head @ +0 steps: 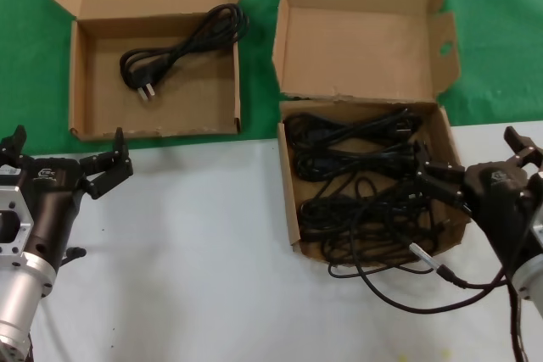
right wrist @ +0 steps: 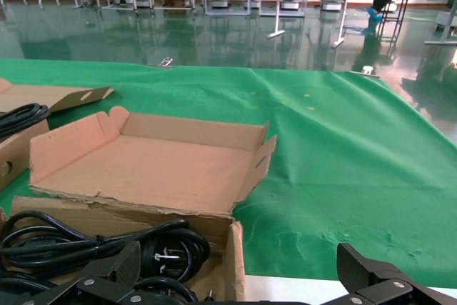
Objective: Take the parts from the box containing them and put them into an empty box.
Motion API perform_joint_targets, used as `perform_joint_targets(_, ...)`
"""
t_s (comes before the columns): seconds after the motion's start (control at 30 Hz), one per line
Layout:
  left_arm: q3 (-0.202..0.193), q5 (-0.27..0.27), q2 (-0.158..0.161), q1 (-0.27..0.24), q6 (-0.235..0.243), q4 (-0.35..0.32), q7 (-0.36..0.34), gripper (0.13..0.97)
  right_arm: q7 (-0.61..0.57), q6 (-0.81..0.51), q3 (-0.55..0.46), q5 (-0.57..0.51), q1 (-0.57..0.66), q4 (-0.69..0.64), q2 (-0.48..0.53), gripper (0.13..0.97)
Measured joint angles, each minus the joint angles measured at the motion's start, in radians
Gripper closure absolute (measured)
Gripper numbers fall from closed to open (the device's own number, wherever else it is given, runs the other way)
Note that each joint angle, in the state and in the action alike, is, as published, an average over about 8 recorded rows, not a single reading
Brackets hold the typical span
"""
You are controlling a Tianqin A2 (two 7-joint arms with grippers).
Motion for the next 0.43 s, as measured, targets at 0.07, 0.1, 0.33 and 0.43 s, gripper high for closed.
perform_joint_targets(0.07, 0.0, 0.0, 0.0, 0.0, 0.0, 0.0, 0.0, 0.132, 0.0, 0.0, 0.0, 0.0, 0.0, 0.0, 0.0, 0.129)
perform_joint_targets(0.1, 0.0, 0.0, 0.0, 0.0, 0.0, 0.0, 0.0, 0.132, 0.0, 0.0, 0.0, 0.0, 0.0, 0.0, 0.0, 0.129)
perform_joint_targets(0.33, 0.0, 0.0, 0.0, 0.0, 0.0, 0.0, 0.0, 0.132, 0.0, 0.0, 0.0, 0.0, 0.0, 0.0, 0.0, 0.129)
perform_joint_targets(0.43, 0.0, 0.0, 0.0, 0.0, 0.0, 0.0, 0.0, 0.132, 0.0, 0.0, 0.0, 0.0, 0.0, 0.0, 0.0, 0.129)
